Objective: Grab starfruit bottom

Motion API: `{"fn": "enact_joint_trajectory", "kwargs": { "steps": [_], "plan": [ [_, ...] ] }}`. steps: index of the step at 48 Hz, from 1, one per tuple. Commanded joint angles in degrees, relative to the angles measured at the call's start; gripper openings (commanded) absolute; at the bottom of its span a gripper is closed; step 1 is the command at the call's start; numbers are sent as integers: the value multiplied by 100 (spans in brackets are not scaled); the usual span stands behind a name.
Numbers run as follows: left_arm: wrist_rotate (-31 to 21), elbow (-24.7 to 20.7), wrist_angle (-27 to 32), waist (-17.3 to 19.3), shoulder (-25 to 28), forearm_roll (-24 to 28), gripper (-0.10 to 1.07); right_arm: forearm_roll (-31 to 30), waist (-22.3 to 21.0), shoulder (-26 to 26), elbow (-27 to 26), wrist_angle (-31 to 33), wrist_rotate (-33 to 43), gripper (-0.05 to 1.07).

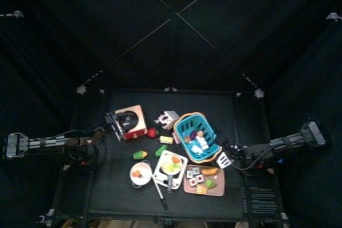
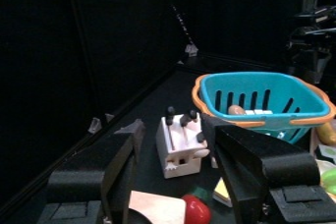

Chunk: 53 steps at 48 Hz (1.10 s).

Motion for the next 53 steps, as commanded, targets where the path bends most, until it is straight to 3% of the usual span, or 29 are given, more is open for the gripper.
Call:
{"fn": "enact_joint_trajectory", "kwargs": {
  "steps": [1, 9, 17, 21, 25, 31, 36, 41, 46, 53],
  "plan": [
    [-9, -97, 105, -26, 18, 62, 87, -439, 53, -26, -9, -316, 0, 90],
    [-35, -211, 431, -396, 272, 97, 87, -1134, 290, -35, -97, -1248, 0, 90],
    [-18, -404, 431, -756, 932, 352, 87, -1986, 589, 53, -9, -3111, 44, 90],
    [-9, -483, 422, -765, 1099, 501, 87, -1916, 606, 185, 149, -3999, 79, 90],
    [-35, -589, 387, -809, 1151, 527, 87, -1441, 527, 369, 308, -4605, 70, 90],
    [-26, -483, 369, -1169, 1160, 396, 87, -958, 413, 606, 220, -4605, 35, 90],
    [53, -334, 413, -1556, 1195, 501, 87, -650, 606, 650, 211, -4157, 79, 90],
    [97, -281, 510, -2048, 1266, 1283, 87, -149, 791, 677, 149, -3375, 70, 90],
    [53, -439, 396, -2408, 1556, 2109, 87, -88, 817, 686, 220, -3050, 18, 90],
    [53, -993, 360, -2531, 2382, 3138, 87, -976, 765, 668, 264, -3270, -18, 90]
  ]
}}
